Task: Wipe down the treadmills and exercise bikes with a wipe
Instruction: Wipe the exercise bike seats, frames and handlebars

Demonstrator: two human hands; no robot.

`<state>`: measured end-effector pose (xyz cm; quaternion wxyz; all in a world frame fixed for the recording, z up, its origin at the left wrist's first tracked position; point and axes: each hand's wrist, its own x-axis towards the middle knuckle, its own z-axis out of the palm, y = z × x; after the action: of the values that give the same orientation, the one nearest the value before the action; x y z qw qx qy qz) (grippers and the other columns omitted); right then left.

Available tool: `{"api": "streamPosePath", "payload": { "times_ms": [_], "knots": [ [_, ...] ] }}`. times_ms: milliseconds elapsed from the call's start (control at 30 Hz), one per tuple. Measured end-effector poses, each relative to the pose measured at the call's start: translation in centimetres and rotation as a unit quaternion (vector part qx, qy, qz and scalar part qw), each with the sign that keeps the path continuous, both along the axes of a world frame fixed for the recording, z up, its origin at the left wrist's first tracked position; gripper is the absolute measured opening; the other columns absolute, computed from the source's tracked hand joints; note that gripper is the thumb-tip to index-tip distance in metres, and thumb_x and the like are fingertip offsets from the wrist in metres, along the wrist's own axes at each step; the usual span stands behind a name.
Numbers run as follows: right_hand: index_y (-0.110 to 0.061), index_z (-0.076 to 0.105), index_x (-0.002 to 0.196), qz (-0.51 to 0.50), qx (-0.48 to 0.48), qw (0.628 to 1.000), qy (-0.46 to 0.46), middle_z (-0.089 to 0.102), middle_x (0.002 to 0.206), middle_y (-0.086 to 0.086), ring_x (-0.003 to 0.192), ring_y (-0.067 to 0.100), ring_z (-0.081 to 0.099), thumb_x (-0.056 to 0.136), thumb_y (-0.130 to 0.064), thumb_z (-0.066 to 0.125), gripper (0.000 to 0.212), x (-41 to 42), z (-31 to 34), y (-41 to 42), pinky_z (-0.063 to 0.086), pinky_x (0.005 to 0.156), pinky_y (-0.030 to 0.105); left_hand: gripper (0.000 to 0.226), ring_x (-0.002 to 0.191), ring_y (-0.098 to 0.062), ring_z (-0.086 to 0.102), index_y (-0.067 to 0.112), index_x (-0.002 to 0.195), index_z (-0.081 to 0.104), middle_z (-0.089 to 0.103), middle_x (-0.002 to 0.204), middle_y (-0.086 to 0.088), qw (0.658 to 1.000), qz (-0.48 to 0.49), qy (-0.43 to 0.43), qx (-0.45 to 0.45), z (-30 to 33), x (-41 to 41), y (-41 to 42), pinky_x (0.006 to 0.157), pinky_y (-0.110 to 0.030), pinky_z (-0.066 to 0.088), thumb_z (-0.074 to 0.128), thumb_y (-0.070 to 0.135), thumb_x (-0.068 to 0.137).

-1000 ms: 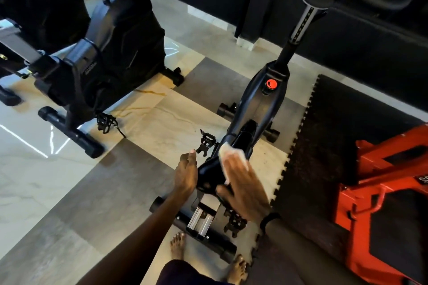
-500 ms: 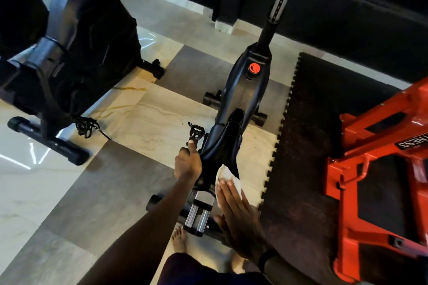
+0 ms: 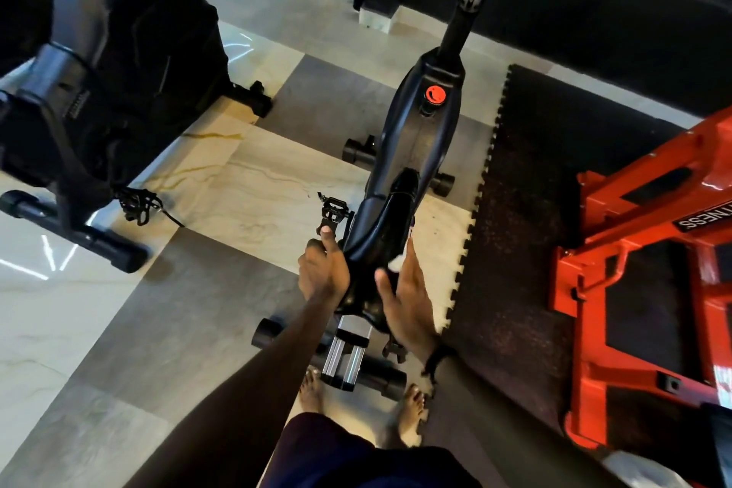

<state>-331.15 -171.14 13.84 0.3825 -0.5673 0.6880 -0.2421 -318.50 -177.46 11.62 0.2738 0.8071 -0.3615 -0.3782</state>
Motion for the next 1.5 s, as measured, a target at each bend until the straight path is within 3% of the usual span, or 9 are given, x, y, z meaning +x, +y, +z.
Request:
{"api": "streamPosePath", "payload": {
  "times_ms": [100,233,467,600,800,1033,1133,1267,1500],
  "knots": [
    [-0.024,-0.009,0.158,0.043,-0.056,0.995,0.069,-0.013,0.167,-0.004,0.154,0.010,-0.007,0.099,-0.063,0.026,0.080,-0.3,-1.8,5.5,0.012,0.125,0.040,0.070,0.111,-0.039,0.057,0.001,0.122,0.058,0.060,0.122,-0.026,1.000,-0.013,0.005,-0.006,-0.3,0.1,0.0,0.095,-0.048,0.045,0.020,0.056,0.103],
    [-0.010,-0.002,0.160,0.094,-0.104,0.986,0.095,-0.015,0.167,0.004,0.155,0.022,-0.009,0.100,-0.063,0.024,0.084,-0.9,-2.5,6.6,0.011,0.123,0.046,0.070,0.107,-0.040,0.058,-0.001,0.118,0.060,0.062,0.118,-0.027,1.000,-0.007,0.010,-0.020,-0.3,0.2,-0.1,0.092,-0.049,0.047,0.021,0.055,0.103],
    [-0.010,-0.004,0.159,0.089,-0.116,0.966,0.215,-0.020,0.164,0.017,0.151,0.026,-0.021,0.097,-0.060,0.027,0.086,-0.2,-0.3,-5.4,-0.026,0.116,0.025,0.072,0.111,-0.039,0.057,0.002,0.121,0.058,0.060,0.122,-0.026,1.000,-0.007,0.004,-0.019,-0.4,-0.1,0.1,0.096,-0.050,0.045,0.018,0.058,0.102],
    [-0.012,-0.007,0.159,0.080,-0.113,0.975,0.175,-0.017,0.166,0.011,0.152,0.028,-0.018,0.099,-0.050,0.051,0.091,-0.8,0.1,-10.1,-0.006,0.123,0.037,0.072,0.104,-0.039,0.059,0.004,0.115,0.059,0.062,0.115,-0.025,1.000,-0.006,-0.007,-0.023,-0.7,0.0,0.0,0.089,-0.049,0.048,0.015,0.060,0.101],
    [-0.001,0.052,0.137,0.063,-0.130,0.963,0.229,0.045,0.144,0.014,0.136,0.038,0.035,0.099,-0.021,0.055,0.042,-1.0,1.2,-15.0,0.030,0.117,0.043,0.070,0.100,-0.040,0.059,0.006,0.107,0.060,0.064,0.109,-0.023,1.000,0.000,-0.010,-0.023,-0.7,0.1,0.0,0.084,-0.047,0.048,0.017,0.060,0.101],
    [-0.008,0.068,0.113,0.277,-0.245,0.839,0.400,0.061,0.132,0.014,0.140,0.036,0.039,0.094,-0.019,0.055,0.026,-1.3,0.6,-10.9,0.010,0.120,0.064,0.079,0.093,-0.036,0.061,0.010,0.101,0.059,0.064,0.100,-0.019,0.999,0.007,-0.017,-0.046,-0.5,-0.2,0.2,0.079,-0.045,0.050,0.008,0.070,0.094],
    [-0.012,0.070,0.096,0.370,-0.256,0.827,0.336,0.069,0.102,0.005,0.112,0.022,0.057,0.100,-0.027,0.036,0.038,-1.1,0.7,-9.5,0.013,0.122,0.049,0.076,0.089,-0.035,0.060,0.012,0.095,0.057,0.063,0.096,-0.018,0.999,0.004,-0.015,-0.051,-0.6,-0.2,0.2,0.078,-0.046,0.051,0.008,0.070,0.094],
    [-0.013,0.073,0.083,0.377,-0.273,0.814,0.347,0.070,0.078,0.005,0.085,0.023,0.063,0.093,-0.016,0.057,0.020,-2.0,1.6,-13.9,0.028,0.116,0.051,0.069,0.086,-0.034,0.059,0.010,0.093,0.055,0.063,0.094,-0.017,0.999,0.004,-0.022,-0.045,-0.6,-0.1,0.2,0.074,-0.044,0.049,0.012,0.063,0.099],
    [-0.006,0.060,0.121,0.282,0.030,0.860,0.424,0.059,0.132,0.018,0.122,0.036,0.055,0.099,-0.026,0.046,0.033,-0.9,5.8,-20.6,0.042,0.098,0.039,0.065,0.085,-0.030,0.058,0.009,0.099,0.056,0.063,0.097,-0.016,0.999,0.007,-0.030,-0.045,-0.6,-0.1,0.2,0.075,-0.043,0.049,0.014,0.058,0.102]
  ]
}}
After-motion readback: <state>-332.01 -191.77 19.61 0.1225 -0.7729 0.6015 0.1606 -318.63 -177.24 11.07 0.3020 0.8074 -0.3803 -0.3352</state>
